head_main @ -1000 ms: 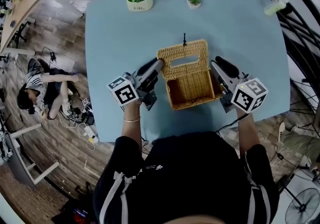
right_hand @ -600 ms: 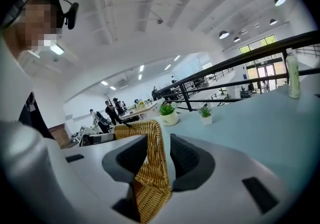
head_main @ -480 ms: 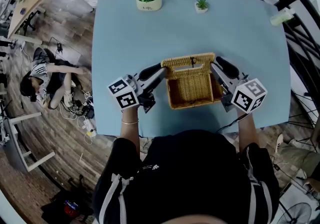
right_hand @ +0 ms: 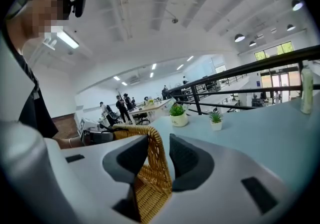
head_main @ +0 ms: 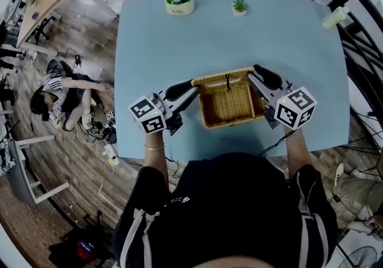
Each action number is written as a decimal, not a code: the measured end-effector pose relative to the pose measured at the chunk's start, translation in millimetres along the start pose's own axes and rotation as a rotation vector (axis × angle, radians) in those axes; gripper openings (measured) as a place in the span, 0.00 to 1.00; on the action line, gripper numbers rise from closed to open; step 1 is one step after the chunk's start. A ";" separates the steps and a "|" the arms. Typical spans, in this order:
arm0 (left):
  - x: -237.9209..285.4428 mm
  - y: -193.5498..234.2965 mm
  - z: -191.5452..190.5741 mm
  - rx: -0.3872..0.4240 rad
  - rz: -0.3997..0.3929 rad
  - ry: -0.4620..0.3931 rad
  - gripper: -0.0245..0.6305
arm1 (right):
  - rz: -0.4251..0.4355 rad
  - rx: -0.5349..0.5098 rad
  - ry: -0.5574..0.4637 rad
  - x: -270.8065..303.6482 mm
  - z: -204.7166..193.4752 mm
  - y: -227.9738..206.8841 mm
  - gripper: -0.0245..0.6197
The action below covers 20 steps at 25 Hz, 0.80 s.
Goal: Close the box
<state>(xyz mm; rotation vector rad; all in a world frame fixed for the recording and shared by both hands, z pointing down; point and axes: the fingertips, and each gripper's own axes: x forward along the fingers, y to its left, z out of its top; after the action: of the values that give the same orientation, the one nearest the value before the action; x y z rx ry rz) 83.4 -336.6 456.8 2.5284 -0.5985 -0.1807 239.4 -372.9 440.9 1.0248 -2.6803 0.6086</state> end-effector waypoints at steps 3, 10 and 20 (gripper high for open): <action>-0.3 -4.0 -3.0 0.011 0.003 0.010 0.14 | 0.023 -0.006 0.008 -5.5 -4.9 7.0 0.25; -3.1 -18.2 -7.9 0.047 0.034 0.012 0.16 | 0.044 -0.024 0.018 -18.4 -11.0 20.5 0.25; -8.8 -37.9 -21.1 0.066 0.070 0.011 0.22 | 0.040 -0.019 0.027 -36.5 -26.5 33.3 0.26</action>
<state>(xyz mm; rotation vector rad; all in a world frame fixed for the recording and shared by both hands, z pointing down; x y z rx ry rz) 95.0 -293.9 454.9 2.5651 -0.6984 -0.1241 245.0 -317.1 442.3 0.9528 -2.6841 0.5993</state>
